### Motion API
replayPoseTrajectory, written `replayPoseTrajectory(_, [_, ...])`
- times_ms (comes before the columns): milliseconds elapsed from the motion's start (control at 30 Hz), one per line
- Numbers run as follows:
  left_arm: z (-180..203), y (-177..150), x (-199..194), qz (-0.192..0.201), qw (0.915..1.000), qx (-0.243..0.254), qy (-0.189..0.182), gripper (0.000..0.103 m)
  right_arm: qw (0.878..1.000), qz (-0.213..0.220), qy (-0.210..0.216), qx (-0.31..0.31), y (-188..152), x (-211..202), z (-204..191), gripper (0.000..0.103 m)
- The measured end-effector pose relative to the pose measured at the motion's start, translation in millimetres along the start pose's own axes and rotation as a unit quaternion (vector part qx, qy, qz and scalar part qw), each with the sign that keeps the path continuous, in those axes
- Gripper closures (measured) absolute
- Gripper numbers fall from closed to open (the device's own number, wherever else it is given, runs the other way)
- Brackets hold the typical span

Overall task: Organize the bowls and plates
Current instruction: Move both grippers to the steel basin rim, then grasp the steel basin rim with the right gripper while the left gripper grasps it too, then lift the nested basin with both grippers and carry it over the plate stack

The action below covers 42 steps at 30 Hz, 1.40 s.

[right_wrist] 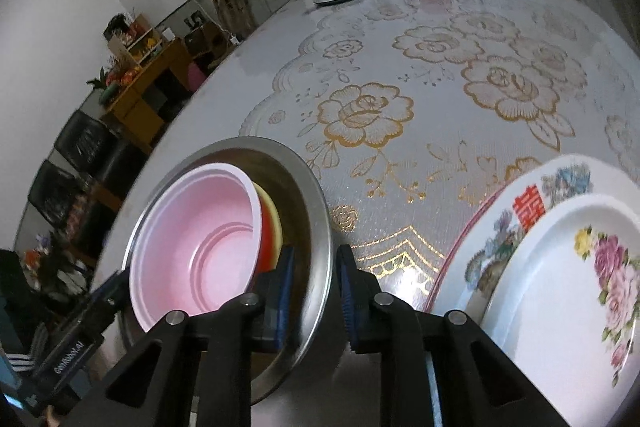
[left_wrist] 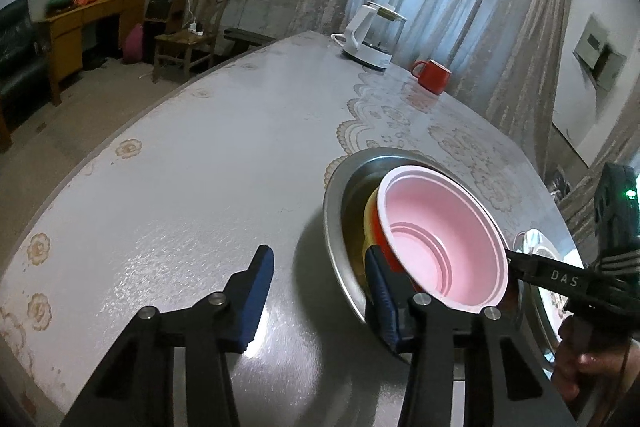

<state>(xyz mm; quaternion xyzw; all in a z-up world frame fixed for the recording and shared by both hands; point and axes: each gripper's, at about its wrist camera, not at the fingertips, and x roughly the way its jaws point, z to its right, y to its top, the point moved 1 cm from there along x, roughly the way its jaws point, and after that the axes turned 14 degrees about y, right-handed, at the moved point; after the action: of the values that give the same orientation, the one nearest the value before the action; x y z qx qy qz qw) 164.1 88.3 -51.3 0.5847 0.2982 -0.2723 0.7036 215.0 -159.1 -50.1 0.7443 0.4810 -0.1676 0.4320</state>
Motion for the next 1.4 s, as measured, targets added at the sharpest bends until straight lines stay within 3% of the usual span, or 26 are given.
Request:
replayPoseTrajectory(400, [4,-2,1,0.013,0.9999,0.000,0.008,0.055,1.000,-0.001,-0.007,-0.030,2,1,-2,0.083])
replayPoseTrajectory(600, [11,-3,-3,0.018,0.9997,0.016,0.000,0.071,0.999,-0.001,-0.005,-0.034,3,2,-1,0.083])
replayPoseTrajectory(733, [14,-4,-8,0.030,0.9989,0.037,-0.002,0.081,0.999,-0.008,-0.001,-0.045,4,3,-4,0.089])
replayPoseTrajectory(967, [-1,-17,-21,0.033,0.9989,0.033,-0.003,0.083,0.998,-0.003,0.066,-0.010,-4,-4,-7,0.092])
replayPoseTrajectory(1400, [-1,-13,-19,0.030,0.9992,0.027,-0.007,0.082,0.998,-0.018,0.053,-0.012,-14,7,-15,0.091])
